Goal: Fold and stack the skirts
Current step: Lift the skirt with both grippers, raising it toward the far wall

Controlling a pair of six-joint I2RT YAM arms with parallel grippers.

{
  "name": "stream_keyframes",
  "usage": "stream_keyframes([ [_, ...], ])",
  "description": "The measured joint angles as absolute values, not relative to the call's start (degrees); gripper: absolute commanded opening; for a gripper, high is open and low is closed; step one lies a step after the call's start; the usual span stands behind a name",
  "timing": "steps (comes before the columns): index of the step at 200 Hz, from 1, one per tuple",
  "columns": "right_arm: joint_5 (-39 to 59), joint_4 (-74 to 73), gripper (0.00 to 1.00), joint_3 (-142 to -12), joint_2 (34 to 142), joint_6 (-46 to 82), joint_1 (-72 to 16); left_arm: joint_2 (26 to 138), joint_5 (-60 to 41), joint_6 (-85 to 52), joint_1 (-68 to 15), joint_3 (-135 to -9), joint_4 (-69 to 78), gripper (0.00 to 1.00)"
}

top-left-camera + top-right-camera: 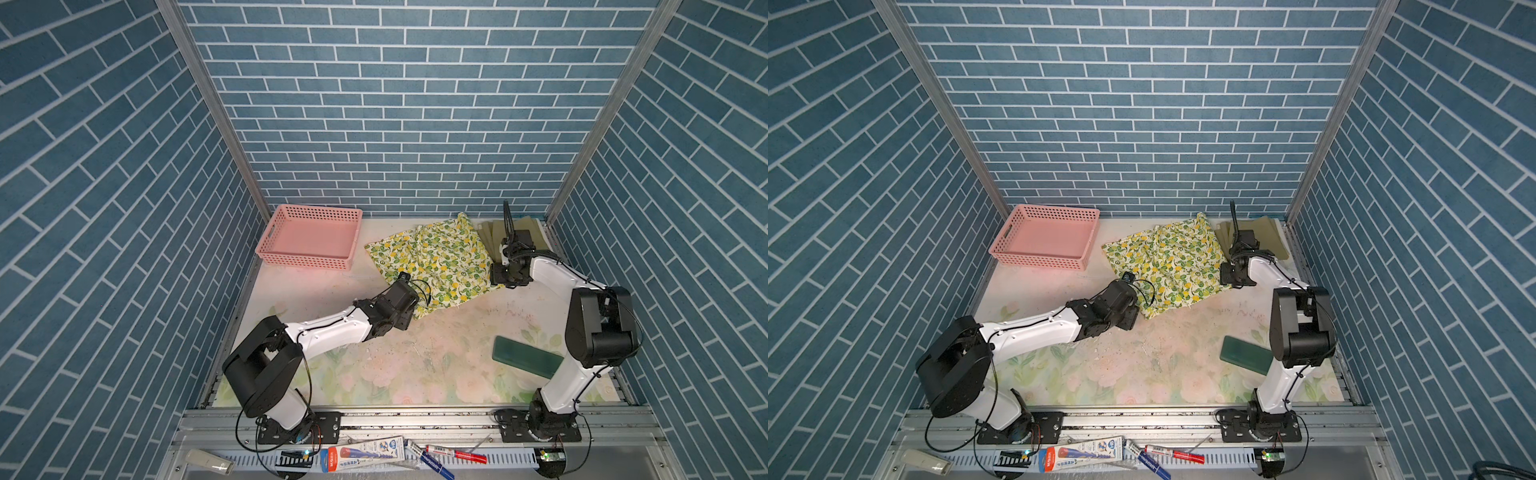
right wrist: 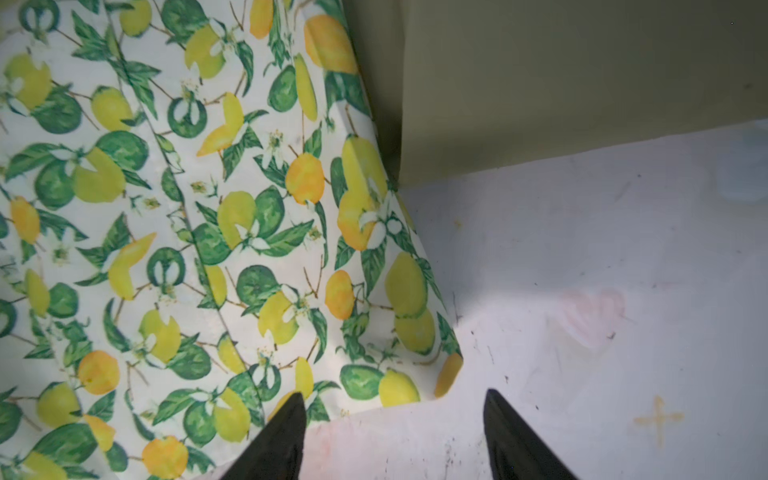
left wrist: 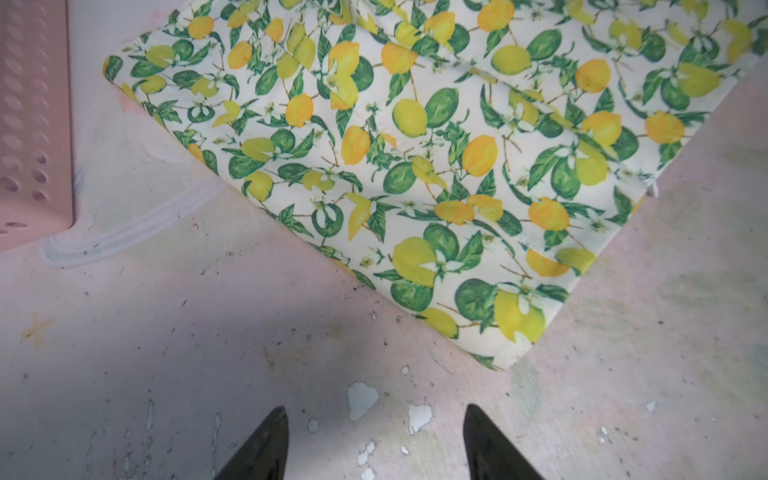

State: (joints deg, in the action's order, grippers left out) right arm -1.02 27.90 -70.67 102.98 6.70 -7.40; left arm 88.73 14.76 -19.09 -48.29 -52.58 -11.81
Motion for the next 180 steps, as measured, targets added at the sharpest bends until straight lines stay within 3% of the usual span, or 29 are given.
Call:
stream_keyframes([
  [15,-2.09,27.77,0.48,-72.01,105.78,5.45,-7.62,87.99,14.52,-19.11,-48.29,-52.56,-11.79,0.68],
  [33,-3.31,27.86,0.20,-74.43,109.21,3.03,-7.66,87.53,14.17,-19.11,-48.29,-52.56,-11.68,0.68],
  [53,-4.95,27.86,0.00,-76.16,110.83,1.63,-7.86,87.00,13.78,-19.14,-48.29,-52.03,-11.44,0.69],
  [110,-4.51,31.24,0.00,-77.87,103.88,1.74,-9.54,86.13,12.69,-19.25,-48.29,-49.06,-9.87,0.75],
  [180,4.40,37.41,0.00,-96.09,93.89,12.10,-12.93,86.13,11.35,-19.35,-48.29,-45.50,-6.17,0.76],
])
